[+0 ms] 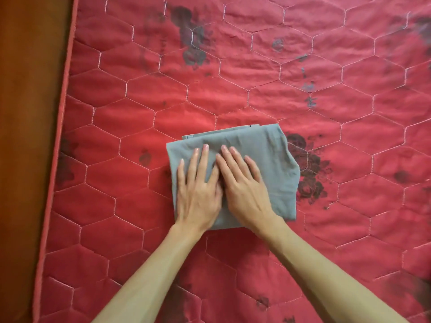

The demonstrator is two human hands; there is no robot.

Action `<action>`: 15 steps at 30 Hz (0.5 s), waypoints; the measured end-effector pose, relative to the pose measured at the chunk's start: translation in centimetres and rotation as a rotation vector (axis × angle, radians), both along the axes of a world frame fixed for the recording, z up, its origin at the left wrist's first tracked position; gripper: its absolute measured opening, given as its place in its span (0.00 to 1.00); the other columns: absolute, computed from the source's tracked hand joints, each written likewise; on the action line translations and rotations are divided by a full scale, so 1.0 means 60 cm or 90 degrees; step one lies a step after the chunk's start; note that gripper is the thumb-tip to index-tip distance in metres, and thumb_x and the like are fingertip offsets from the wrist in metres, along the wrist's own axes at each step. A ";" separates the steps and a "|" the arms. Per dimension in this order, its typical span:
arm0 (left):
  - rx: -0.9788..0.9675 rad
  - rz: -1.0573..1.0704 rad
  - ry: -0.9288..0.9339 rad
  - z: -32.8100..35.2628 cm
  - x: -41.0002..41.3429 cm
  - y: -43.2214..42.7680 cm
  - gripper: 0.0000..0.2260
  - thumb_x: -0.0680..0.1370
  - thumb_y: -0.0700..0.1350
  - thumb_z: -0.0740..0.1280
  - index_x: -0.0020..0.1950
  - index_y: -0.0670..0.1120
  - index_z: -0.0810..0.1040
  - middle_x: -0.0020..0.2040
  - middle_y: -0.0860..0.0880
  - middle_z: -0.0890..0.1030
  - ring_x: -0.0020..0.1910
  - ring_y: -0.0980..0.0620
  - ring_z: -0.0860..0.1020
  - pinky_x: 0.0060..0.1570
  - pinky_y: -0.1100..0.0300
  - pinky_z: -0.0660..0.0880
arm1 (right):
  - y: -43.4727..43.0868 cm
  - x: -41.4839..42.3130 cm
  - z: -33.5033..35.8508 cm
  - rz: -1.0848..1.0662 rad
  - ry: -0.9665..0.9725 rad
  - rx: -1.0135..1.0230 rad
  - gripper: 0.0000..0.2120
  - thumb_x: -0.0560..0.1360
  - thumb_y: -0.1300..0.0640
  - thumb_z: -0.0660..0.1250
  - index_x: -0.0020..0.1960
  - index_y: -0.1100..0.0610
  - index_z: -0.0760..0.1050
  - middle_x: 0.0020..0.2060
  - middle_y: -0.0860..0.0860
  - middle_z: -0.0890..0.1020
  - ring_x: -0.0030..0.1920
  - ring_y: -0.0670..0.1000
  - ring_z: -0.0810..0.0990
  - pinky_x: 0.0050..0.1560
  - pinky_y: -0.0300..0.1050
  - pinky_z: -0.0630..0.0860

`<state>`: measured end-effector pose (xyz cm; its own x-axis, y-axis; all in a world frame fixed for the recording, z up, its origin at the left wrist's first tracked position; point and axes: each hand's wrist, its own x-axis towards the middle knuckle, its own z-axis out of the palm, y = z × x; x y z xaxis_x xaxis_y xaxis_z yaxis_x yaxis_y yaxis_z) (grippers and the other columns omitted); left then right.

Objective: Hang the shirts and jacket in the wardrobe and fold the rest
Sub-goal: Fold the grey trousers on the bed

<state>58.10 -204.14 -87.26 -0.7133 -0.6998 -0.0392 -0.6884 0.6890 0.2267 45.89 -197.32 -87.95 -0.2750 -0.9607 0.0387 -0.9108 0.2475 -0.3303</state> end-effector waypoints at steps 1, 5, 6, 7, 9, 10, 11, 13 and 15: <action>0.007 0.001 -0.034 -0.006 0.001 0.000 0.24 0.80 0.49 0.59 0.77 0.50 0.67 0.81 0.44 0.55 0.80 0.45 0.53 0.76 0.39 0.53 | 0.001 0.005 -0.006 0.029 0.002 0.047 0.25 0.80 0.57 0.53 0.76 0.58 0.65 0.77 0.55 0.63 0.78 0.53 0.60 0.77 0.52 0.56; 0.055 0.077 -0.101 -0.017 -0.005 -0.017 0.29 0.79 0.59 0.55 0.81 0.58 0.55 0.82 0.45 0.45 0.81 0.47 0.43 0.71 0.28 0.45 | -0.006 -0.032 -0.015 0.004 0.004 0.114 0.29 0.80 0.47 0.53 0.79 0.56 0.59 0.80 0.55 0.56 0.80 0.53 0.53 0.79 0.53 0.51; 0.065 0.090 -0.099 -0.017 -0.007 -0.019 0.31 0.79 0.62 0.55 0.81 0.59 0.53 0.82 0.45 0.44 0.81 0.48 0.42 0.70 0.26 0.46 | -0.007 -0.044 -0.016 -0.009 0.003 0.116 0.30 0.80 0.45 0.54 0.80 0.56 0.58 0.80 0.54 0.55 0.80 0.53 0.51 0.79 0.52 0.49; 0.074 0.096 -0.097 -0.019 -0.008 -0.019 0.32 0.78 0.64 0.55 0.81 0.59 0.52 0.82 0.45 0.43 0.81 0.48 0.41 0.69 0.25 0.47 | -0.005 -0.053 -0.018 -0.023 -0.003 0.120 0.32 0.80 0.43 0.55 0.80 0.55 0.56 0.80 0.54 0.53 0.80 0.52 0.49 0.79 0.53 0.47; 0.091 0.102 -0.092 -0.023 -0.009 -0.018 0.35 0.76 0.66 0.57 0.81 0.59 0.49 0.82 0.45 0.41 0.81 0.49 0.40 0.69 0.24 0.48 | 0.001 -0.068 -0.025 -0.070 -0.018 0.115 0.34 0.80 0.41 0.55 0.81 0.54 0.54 0.81 0.55 0.51 0.81 0.53 0.47 0.79 0.54 0.47; 0.100 0.106 -0.087 -0.025 -0.008 -0.018 0.36 0.76 0.66 0.58 0.81 0.59 0.49 0.82 0.45 0.40 0.80 0.49 0.39 0.69 0.24 0.48 | 0.004 -0.076 -0.031 -0.101 -0.033 0.109 0.35 0.79 0.40 0.56 0.81 0.54 0.53 0.81 0.55 0.49 0.81 0.54 0.47 0.79 0.54 0.47; 0.110 0.108 -0.080 -0.026 -0.008 -0.020 0.37 0.76 0.66 0.58 0.81 0.58 0.48 0.82 0.46 0.40 0.80 0.49 0.39 0.69 0.25 0.49 | 0.006 -0.083 -0.035 -0.124 -0.061 0.104 0.35 0.79 0.39 0.56 0.81 0.54 0.52 0.81 0.56 0.49 0.80 0.56 0.47 0.79 0.54 0.49; 0.126 0.103 -0.079 -0.028 -0.009 -0.023 0.38 0.76 0.66 0.58 0.81 0.58 0.46 0.81 0.47 0.38 0.80 0.50 0.37 0.69 0.25 0.50 | 0.008 -0.091 -0.039 -0.146 -0.125 0.088 0.36 0.79 0.38 0.56 0.81 0.52 0.52 0.81 0.56 0.48 0.80 0.57 0.48 0.79 0.53 0.50; 0.139 0.092 -0.091 -0.028 -0.010 -0.030 0.38 0.77 0.67 0.57 0.81 0.58 0.43 0.81 0.47 0.35 0.79 0.50 0.35 0.69 0.26 0.50 | 0.006 -0.096 -0.039 -0.154 -0.167 0.077 0.36 0.79 0.38 0.56 0.81 0.52 0.51 0.81 0.55 0.47 0.80 0.57 0.48 0.79 0.53 0.50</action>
<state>57.47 -205.91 -88.97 -0.5832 -0.7574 -0.2936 -0.8115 0.5270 0.2524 40.16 -196.94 -90.30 -0.4803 -0.8600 -0.1727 -0.7091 0.4965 -0.5007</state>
